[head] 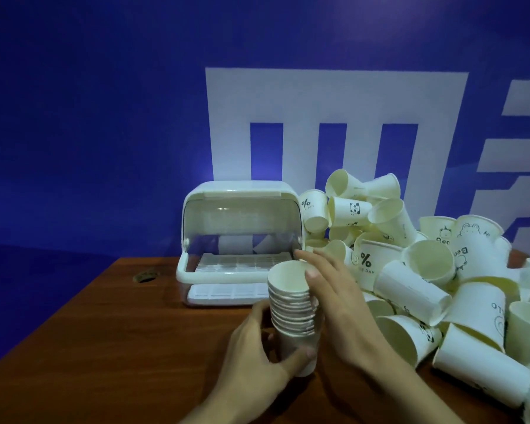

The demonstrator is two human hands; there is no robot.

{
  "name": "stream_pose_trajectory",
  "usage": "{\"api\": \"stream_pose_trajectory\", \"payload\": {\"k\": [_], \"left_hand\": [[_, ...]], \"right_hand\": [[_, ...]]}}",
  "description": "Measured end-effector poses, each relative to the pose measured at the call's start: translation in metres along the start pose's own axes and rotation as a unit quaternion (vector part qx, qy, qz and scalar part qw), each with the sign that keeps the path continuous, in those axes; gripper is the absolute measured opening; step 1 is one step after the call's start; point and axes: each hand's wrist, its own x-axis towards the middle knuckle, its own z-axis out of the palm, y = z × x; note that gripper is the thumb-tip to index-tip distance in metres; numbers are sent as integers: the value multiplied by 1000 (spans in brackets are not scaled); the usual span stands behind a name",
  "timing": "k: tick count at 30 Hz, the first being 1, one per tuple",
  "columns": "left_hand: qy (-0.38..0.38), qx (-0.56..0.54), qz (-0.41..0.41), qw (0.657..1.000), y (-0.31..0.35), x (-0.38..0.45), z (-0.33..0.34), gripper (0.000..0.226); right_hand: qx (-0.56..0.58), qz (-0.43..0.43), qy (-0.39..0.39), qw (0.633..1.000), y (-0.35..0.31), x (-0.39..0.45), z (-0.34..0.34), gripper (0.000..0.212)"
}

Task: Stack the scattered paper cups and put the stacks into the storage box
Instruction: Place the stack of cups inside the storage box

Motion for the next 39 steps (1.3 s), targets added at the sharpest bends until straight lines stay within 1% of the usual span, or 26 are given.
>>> {"api": "stream_pose_trajectory", "payload": {"k": [2,4,6,8,10,12,13,14,16,18,20,23,26,27,32,34,36,39], "left_hand": [[46,25,-1,999,6,7,-9,74],[113,54,6,992,17,24,-24,74],[182,92,17,979,33,50,-43,69],[214,148,29,965,45,79,-59,64],[208,213,14,955,50,103,-71,59],[169,266,-45,948,49,123,-76,57],[148,277,-88,945,47,133,-76,58],[125,273,-135,944,43,142,-74,60],[88,223,-230,943,32,163,-66,61],[75,174,-288,939,18,181,-56,66],[72,161,-325,929,2,197,-50,79],[110,172,-339,918,-17,218,-46,81],[147,175,-356,906,-34,237,-44,90],[159,172,-358,904,-38,242,-44,90],[207,190,-357,891,-56,255,-48,68],[212,198,-362,886,-63,258,-48,64],[206,200,-366,885,-66,257,-48,68],[175,197,-390,882,-64,256,-53,87]], "right_hand": [[72,2,67,995,-6,-2,3,55],[117,-11,126,985,-11,-2,1,48],[130,-36,163,977,-16,-1,-2,46],[121,-52,178,975,-20,-1,-3,46],[110,-62,182,975,-21,-3,-1,44],[104,-72,181,975,-20,-6,0,40],[101,-75,180,976,-19,-7,1,38],[100,-74,178,976,-18,-7,2,37],[103,-66,177,977,-17,-7,3,35],[110,-67,180,975,-16,-7,4,33],[108,-71,179,975,-15,-8,7,30],[94,-69,166,979,-12,-8,12,25],[77,-81,160,981,-11,-9,17,23],[71,-89,157,981,-12,-10,19,23],[49,-115,148,981,-14,-13,28,24],[44,-112,144,982,-12,-14,31,23],[46,-100,129,985,-10,-14,33,24],[43,-88,120,988,-4,-12,31,25]]}}
